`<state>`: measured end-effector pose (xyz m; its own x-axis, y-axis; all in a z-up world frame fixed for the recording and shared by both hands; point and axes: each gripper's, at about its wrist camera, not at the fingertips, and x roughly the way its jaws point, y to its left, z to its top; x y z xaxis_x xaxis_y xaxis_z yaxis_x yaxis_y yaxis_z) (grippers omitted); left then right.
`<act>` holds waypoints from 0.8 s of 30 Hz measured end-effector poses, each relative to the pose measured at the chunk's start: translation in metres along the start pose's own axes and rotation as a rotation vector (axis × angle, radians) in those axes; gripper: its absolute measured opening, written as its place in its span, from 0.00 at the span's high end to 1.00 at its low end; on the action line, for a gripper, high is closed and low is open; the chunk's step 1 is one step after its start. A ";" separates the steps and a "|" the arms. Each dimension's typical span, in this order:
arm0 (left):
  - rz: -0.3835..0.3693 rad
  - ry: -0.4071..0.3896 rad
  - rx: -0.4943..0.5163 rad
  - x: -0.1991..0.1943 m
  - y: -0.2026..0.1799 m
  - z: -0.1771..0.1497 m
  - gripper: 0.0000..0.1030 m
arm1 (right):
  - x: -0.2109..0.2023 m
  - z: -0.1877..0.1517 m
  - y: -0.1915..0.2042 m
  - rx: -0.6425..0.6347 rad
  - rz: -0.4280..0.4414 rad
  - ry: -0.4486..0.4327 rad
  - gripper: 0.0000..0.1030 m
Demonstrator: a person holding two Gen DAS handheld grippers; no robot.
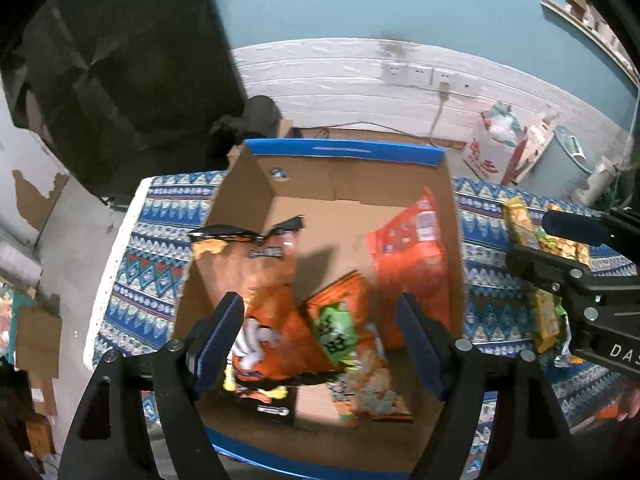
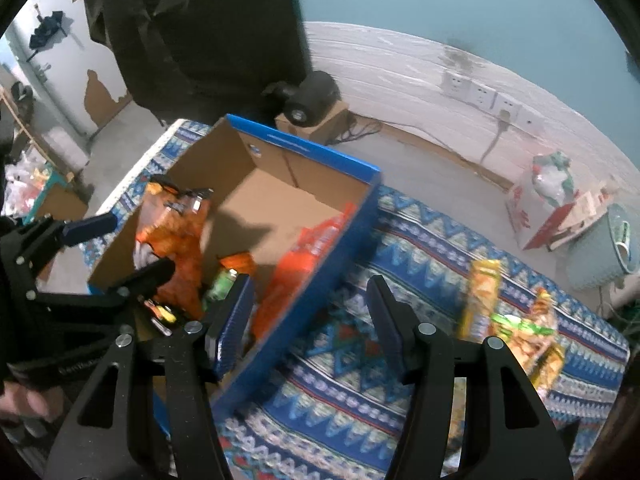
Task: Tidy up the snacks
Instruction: 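Move both grippers back over the snack pile on the tablecloth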
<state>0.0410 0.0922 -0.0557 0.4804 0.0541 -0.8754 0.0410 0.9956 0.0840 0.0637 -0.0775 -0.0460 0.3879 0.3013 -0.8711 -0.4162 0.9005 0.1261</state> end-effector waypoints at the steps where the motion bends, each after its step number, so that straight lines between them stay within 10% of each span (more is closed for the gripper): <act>1: -0.005 0.003 0.004 0.000 -0.004 0.000 0.23 | -0.003 -0.003 -0.005 0.005 -0.008 0.001 0.42; 24: -0.107 0.080 0.168 -0.004 -0.120 -0.008 0.22 | -0.062 -0.091 -0.127 0.194 -0.158 -0.008 0.27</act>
<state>0.0272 -0.0271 -0.0666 0.3942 -0.0390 -0.9182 0.2370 0.9696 0.0606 0.0172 -0.2395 -0.0512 0.4424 0.1540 -0.8835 -0.1847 0.9797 0.0783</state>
